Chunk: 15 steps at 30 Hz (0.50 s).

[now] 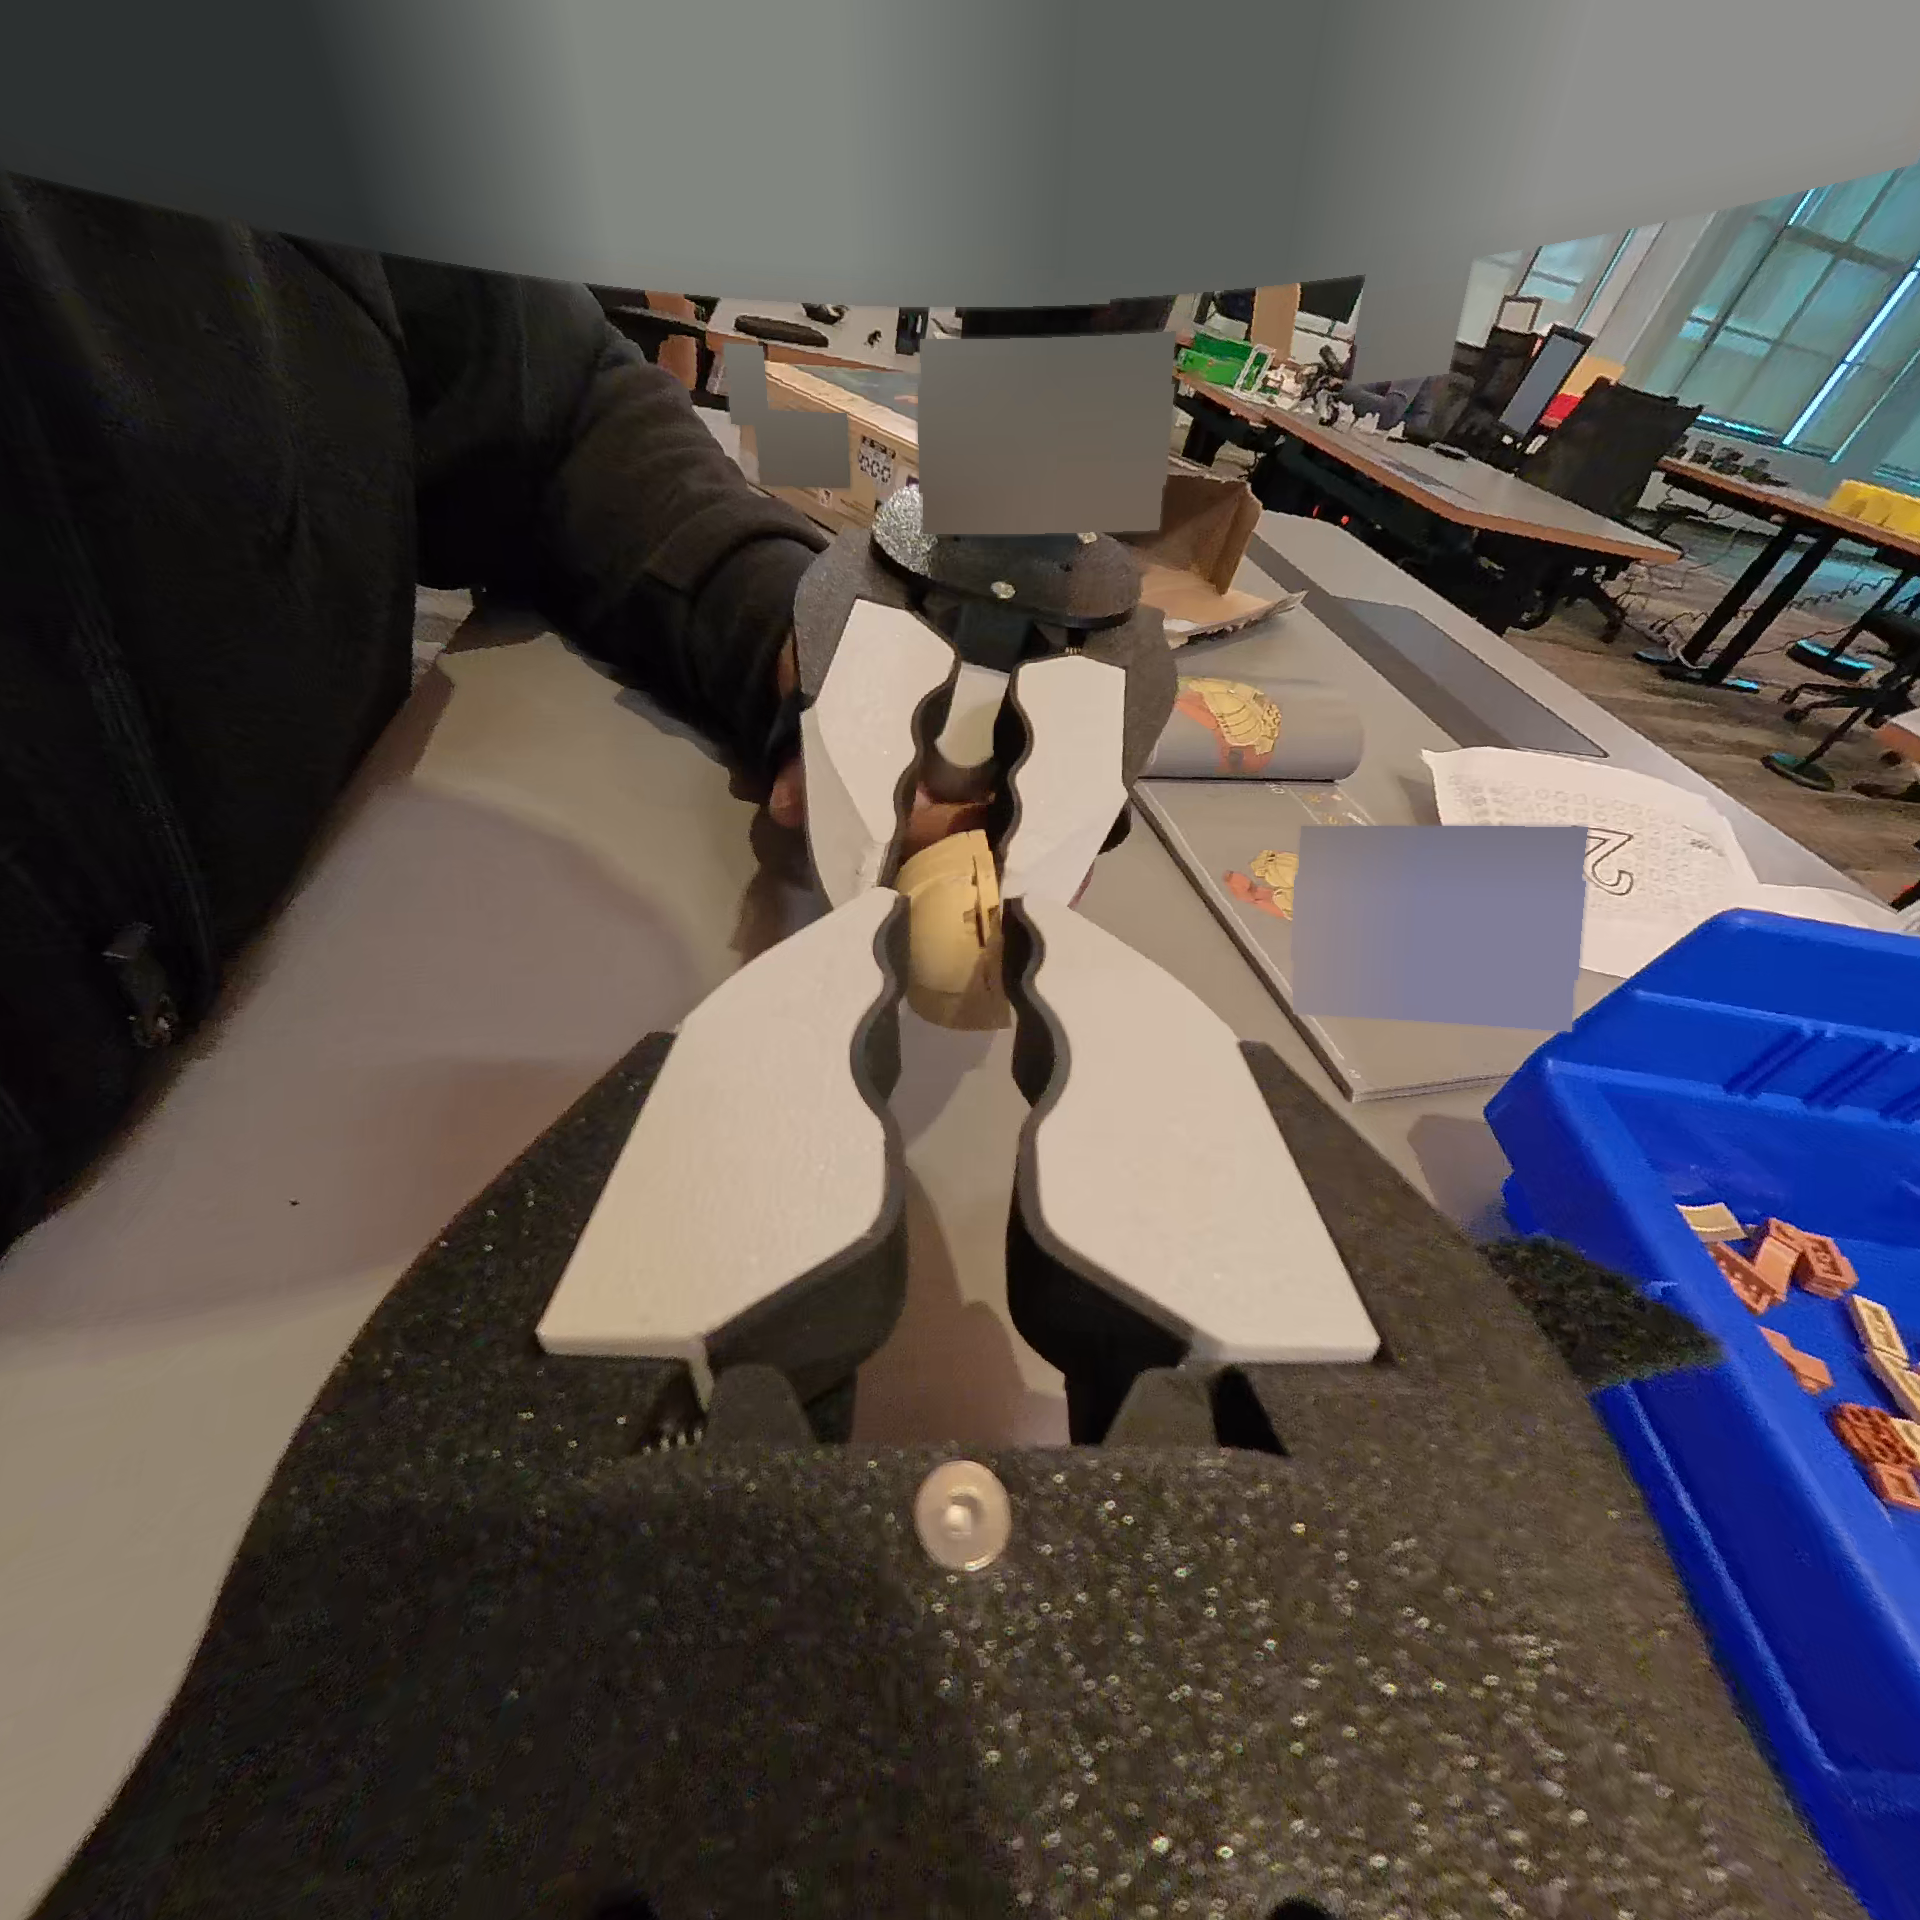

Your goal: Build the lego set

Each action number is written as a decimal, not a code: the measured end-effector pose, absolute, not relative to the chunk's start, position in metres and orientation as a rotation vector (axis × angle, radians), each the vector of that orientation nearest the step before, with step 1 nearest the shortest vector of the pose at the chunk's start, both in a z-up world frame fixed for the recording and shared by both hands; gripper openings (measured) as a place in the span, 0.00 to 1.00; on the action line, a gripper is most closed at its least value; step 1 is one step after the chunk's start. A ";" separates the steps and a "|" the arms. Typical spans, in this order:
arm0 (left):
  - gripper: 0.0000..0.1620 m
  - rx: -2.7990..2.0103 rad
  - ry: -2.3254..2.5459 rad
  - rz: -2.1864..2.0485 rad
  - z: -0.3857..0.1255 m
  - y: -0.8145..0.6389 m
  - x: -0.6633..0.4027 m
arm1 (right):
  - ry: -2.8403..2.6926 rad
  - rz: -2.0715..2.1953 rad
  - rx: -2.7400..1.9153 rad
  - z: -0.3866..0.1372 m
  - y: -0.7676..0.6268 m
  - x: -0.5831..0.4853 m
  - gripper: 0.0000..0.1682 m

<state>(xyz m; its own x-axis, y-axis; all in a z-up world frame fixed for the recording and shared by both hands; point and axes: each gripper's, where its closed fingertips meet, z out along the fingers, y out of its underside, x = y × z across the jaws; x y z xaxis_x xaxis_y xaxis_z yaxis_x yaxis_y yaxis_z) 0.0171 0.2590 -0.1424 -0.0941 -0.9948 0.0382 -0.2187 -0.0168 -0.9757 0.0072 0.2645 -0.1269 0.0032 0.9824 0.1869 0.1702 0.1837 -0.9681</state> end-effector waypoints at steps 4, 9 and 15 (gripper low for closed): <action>0.12 -1.355 1.431 -1.205 -0.143 0.258 0.017 | -1.389 1.034 -1.222 -0.127 0.264 0.007 0.10; 0.12 -1.361 1.429 -1.221 -0.142 0.258 0.017 | -1.380 1.064 -1.237 -0.127 0.264 0.007 0.09; 0.12 -1.365 1.431 -1.229 -0.143 0.257 0.017 | -1.381 1.084 -1.250 -0.127 0.263 0.007 0.09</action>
<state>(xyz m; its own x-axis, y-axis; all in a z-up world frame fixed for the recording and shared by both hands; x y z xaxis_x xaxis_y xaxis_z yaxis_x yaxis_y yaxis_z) 0.0169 0.2575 -0.1426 -0.1072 -0.9913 0.0758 -0.2246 -0.0501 -0.9732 0.0069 0.2631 -0.1272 -0.0301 0.9962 0.0817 0.1570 0.0855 -0.9839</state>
